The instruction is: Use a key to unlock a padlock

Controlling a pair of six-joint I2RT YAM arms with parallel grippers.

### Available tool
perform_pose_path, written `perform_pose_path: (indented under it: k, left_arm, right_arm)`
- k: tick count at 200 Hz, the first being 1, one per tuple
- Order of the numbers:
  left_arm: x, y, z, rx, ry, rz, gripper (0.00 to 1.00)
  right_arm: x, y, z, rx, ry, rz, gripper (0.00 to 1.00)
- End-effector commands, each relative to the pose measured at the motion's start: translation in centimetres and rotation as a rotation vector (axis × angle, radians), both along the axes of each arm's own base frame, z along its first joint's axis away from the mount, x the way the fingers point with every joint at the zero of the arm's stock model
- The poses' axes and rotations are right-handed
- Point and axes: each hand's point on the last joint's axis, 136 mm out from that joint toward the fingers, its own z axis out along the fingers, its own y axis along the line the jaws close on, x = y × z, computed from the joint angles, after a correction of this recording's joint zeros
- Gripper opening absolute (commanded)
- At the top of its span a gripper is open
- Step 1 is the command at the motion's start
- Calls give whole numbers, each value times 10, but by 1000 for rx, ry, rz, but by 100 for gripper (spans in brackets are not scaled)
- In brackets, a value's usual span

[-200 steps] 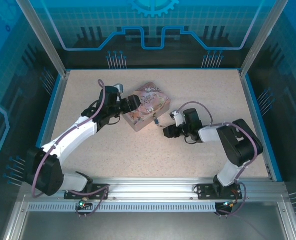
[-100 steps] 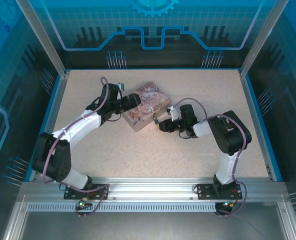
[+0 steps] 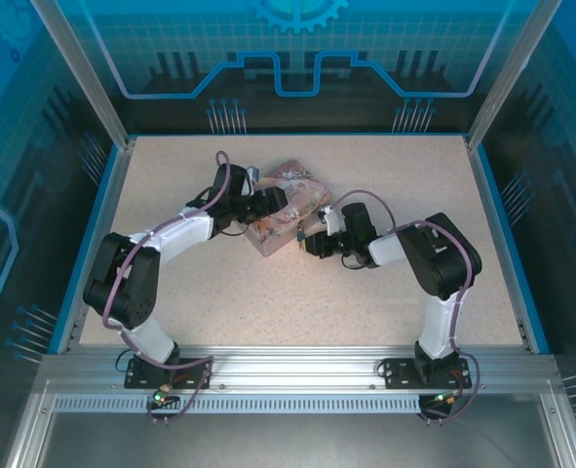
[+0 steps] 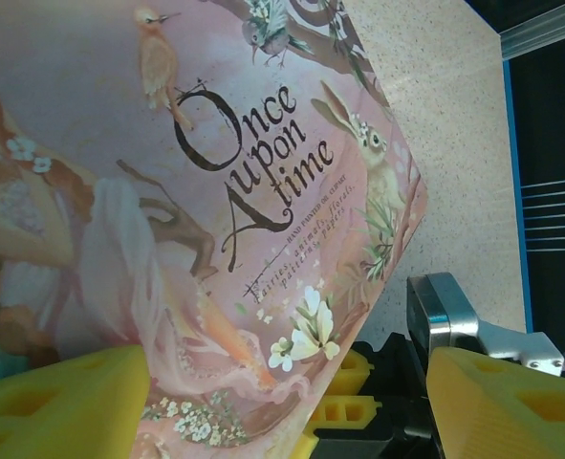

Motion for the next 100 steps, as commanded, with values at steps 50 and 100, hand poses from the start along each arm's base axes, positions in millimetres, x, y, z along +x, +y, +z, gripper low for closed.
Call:
perform_pose_path:
  k: [50, 100]
  left_arm:
    - [-6, -3, -8, -17, 14, -7, 77]
    - [-9, 0, -16, -4, 29, -4, 77]
  right_arm:
    - [5, 2, -2, 3, 4, -35, 5]
    - [6, 3, 0, 14, 7, -39, 18]
